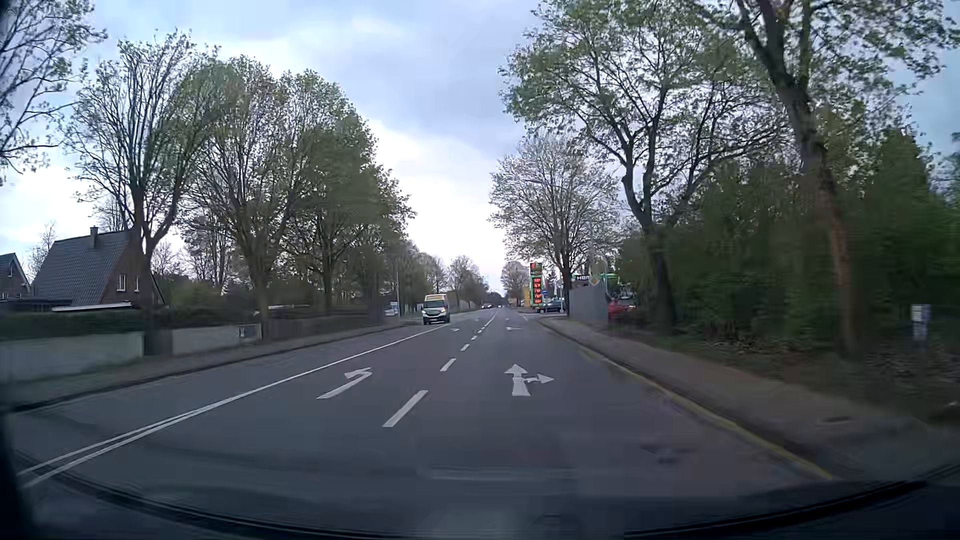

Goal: Follow the waypoints while adhering to traffic rules and regulations

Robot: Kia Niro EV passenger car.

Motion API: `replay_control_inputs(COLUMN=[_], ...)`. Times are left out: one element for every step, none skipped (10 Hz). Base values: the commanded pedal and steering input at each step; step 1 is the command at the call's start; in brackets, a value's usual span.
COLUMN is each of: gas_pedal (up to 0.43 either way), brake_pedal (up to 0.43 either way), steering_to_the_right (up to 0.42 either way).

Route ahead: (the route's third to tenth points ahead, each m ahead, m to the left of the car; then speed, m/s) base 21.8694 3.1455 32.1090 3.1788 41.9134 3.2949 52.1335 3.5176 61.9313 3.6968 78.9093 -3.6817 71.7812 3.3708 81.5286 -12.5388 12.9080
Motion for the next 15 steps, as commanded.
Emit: replay_control_inputs(gas_pedal=[0.118, 0.118, 0.118, 0.118, 0.118, 0.118, 0.118, 0.110, 0.098, 0.067, 0.067, 0.067, 0.059, 0.059, 0.059], brake_pedal=[0.000, 0.000, 0.000, 0.000, 0.000, 0.000, 0.000, 0.000, 0.000, 0.000, 0.000, 0.000, 0.000, 0.000, 0.000], steering_to_the_right=[-0.005, -0.005, -0.004, -0.003, -0.003, -0.003, -0.003, -0.003, -0.003, -0.004, -0.004, -0.004, -0.004, -0.004, -0.004])
